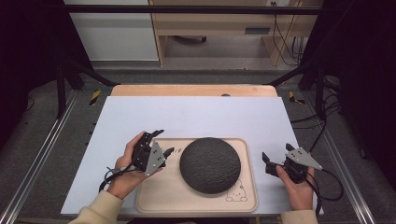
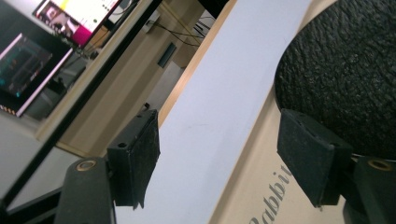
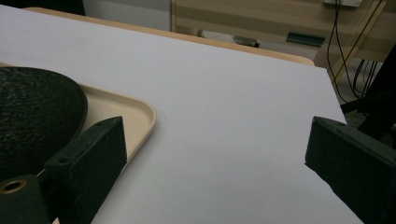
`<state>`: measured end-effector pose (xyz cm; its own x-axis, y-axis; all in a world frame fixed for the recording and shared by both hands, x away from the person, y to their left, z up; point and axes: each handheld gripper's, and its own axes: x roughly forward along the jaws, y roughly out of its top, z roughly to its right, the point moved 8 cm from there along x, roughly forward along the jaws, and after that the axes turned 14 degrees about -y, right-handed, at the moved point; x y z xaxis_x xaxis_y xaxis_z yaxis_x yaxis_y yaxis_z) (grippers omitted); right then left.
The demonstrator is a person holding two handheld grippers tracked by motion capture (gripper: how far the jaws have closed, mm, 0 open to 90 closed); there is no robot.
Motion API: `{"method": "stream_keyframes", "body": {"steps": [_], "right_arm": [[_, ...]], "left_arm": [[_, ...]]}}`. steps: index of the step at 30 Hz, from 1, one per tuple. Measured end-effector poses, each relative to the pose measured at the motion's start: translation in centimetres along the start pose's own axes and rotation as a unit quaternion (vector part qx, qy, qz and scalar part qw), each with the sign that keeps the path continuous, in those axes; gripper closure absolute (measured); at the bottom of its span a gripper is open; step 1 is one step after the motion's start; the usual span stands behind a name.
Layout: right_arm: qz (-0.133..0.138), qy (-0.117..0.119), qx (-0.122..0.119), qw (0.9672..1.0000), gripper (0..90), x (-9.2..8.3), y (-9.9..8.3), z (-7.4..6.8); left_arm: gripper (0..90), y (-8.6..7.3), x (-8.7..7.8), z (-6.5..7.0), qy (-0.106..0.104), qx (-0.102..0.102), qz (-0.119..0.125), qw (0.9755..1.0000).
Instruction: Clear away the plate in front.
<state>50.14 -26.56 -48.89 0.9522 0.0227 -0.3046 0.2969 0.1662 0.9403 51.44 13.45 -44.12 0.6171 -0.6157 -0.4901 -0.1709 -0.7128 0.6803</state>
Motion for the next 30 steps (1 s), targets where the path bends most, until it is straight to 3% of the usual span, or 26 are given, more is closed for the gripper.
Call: {"method": "stream_keyframes", "body": {"steps": [4, 5, 6, 8, 12, 13, 16, 17, 20, 23, 24, 25, 27, 28, 30], "right_arm": [[-0.001, -0.004, 0.003, 1.0, 5.4, -0.1, 0.0, 0.0], [0.0, -0.004, 0.002, 1.0, 5.2, 0.0, 0.0, 0.0], [0.0, -0.004, 0.002, 1.0, 5.2, 0.0, 0.0, 0.0], [-0.001, -0.009, 0.001, 1.0, 4.4, 0.0, 0.0, 0.1], [-0.001, -0.008, 0.003, 1.0, 4.2, 0.0, 0.0, 0.2], [0.0, -0.007, 0.004, 1.0, 4.4, 0.0, 0.0, 0.1], [0.0, -0.004, 0.005, 1.0, 4.8, 0.0, 0.0, 0.1], [0.001, -0.004, 0.006, 1.0, 4.8, 0.0, 0.1, 0.1], [0.005, -0.003, 0.011, 0.9999, 5.3, 0.0, 0.2, 0.1], [0.005, 0.0, 0.016, 0.9999, 5.6, 0.2, 0.5, 0.1], [0.005, 0.001, 0.017, 0.9998, 5.6, 0.3, 0.7, 0.0], [0.005, 0.001, 0.017, 0.9998, 5.6, 0.3, 0.7, 0.0], [0.007, 0.011, 0.024, 0.9996, 5.5, 0.6, 1.2, -0.2], [0.004, 0.015, 0.026, 0.9995, 5.6, 0.8, 1.3, -0.3], [0.002, 0.018, 0.022, 0.9996, 5.8, 1.3, 1.4, -0.4]], "left_arm": [[25.8, -0.5, -0.8, -0.7, 0.01, -0.032, 0.012, 0.9994], [25.5, -0.8, -1.4, -1.2, 0.012, -0.053, 0.021, 0.9983], [25.3, -0.8, -1.4, -1.2, 0.012, -0.053, 0.021, 0.9983], [24.8, -1.3, -2.1, -1.8, 0.014, -0.081, 0.03, 0.9962], [22.7, -1.9, -2.8, -2.4, 0.023, -0.103, 0.036, 0.9938], [22.0, -2.4, -3.2, -2.9, 0.027, -0.123, 0.04, 0.9913], [20.4, -2.7, -3.5, -3.1, 0.026, -0.136, 0.044, 0.9895], [19.4, -2.9, -3.8, -3.3, 0.02, -0.152, 0.057, 0.9865], [17.4, -3.1, -4.2, -3.4, 0.024, -0.153, 0.058, 0.9862], [14.4, -3.6, -4.7, -3.6, 0.022, -0.174, 0.069, 0.982], [13.4, -4.0, -5.1, -3.7, 0.025, -0.189, 0.074, 0.9788], [12.3, -4.0, -5.1, -3.7, 0.025, -0.189, 0.074, 0.9788], [10.1, -5.0, -5.8, -4.0, 0.033, -0.207, 0.08, 0.9744], [9.3, -5.0, -5.8, -4.0, 0.033, -0.207, 0.08, 0.9744], [8.7, -6.2, -6.6, -4.3, 0.046, -0.22, 0.09, 0.9703]]}}
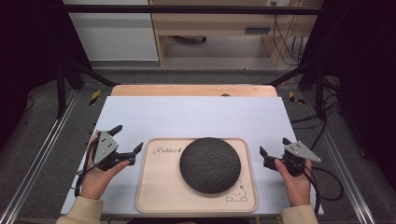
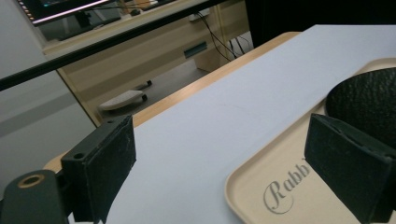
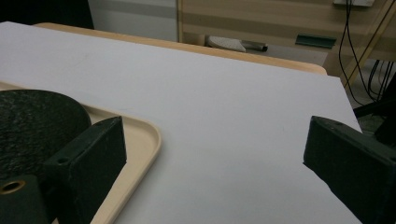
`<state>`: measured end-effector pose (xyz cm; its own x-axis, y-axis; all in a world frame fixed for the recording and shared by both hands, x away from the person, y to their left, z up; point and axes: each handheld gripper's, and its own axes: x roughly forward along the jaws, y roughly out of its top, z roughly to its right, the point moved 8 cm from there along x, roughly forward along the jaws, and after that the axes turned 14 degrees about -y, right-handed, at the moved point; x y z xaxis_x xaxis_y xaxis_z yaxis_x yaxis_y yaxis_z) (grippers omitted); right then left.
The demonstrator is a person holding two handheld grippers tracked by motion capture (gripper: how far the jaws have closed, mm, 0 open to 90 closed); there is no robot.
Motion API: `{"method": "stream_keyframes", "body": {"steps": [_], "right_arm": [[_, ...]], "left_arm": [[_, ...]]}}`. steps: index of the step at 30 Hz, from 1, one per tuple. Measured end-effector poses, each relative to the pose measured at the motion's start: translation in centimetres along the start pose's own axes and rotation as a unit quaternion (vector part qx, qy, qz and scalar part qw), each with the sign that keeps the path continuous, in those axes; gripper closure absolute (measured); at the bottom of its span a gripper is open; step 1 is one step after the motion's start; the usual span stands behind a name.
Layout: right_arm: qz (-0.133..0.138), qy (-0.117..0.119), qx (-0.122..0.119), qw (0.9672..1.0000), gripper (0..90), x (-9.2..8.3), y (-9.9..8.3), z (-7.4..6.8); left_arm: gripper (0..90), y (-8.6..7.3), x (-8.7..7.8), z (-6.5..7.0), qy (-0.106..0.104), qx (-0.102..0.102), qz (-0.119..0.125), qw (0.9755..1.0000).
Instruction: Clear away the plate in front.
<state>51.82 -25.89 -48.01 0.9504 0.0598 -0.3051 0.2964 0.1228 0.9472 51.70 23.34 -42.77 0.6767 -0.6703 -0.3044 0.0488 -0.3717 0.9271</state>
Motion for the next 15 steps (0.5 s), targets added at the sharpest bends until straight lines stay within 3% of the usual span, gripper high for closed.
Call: {"method": "stream_keyframes", "body": {"steps": [1, 5, 7, 9, 10, 11, 15], "right_arm": [[0.0, 0.0, 0.0, 1.0, 5.8, 0.0, 0.0, 0.0], [-0.007, -0.002, -0.004, 1.0, 6.7, 1.5, 0.3, 0.4], [-0.009, -0.002, -0.004, 1.0, 6.9, 1.6, 0.3, 0.5], [-0.027, -0.003, -0.001, 0.9996, 6.5, 2.0, -0.3, 0.7], [-0.031, -0.001, -0.003, 0.9995, 6.1, 2.0, -0.5, 0.6], [-0.035, 0.0, -0.008, 0.9993, 5.8, 2.0, -0.8, 0.6], [-0.052, 0.003, -0.018, 0.9985, 5.1, 2.1, -1.7, 0.2]], "left_arm": [[8.2, 0.0, 0.0, 0.0, 0.0, 0.0, 0.0, 1.0], [6.0, -1.2, -1.0, -1.0, -0.001, -0.034, 0.02, 0.9992], [5.9, -1.6, -1.3, -1.3, -0.004, -0.038, 0.029, 0.9988], [5.9, -2.8, -1.7, -1.6, -0.011, -0.066, 0.029, 0.9973], [5.9, -2.8, -1.7, -1.6, -0.011, -0.066, 0.029, 0.9973], [5.9, -3.4, -2.1, -1.9, -0.005, -0.081, 0.029, 0.9963], [5.9, -3.8, -2.6, -2.3, 0.006, -0.094, 0.03, 0.9951]]}}
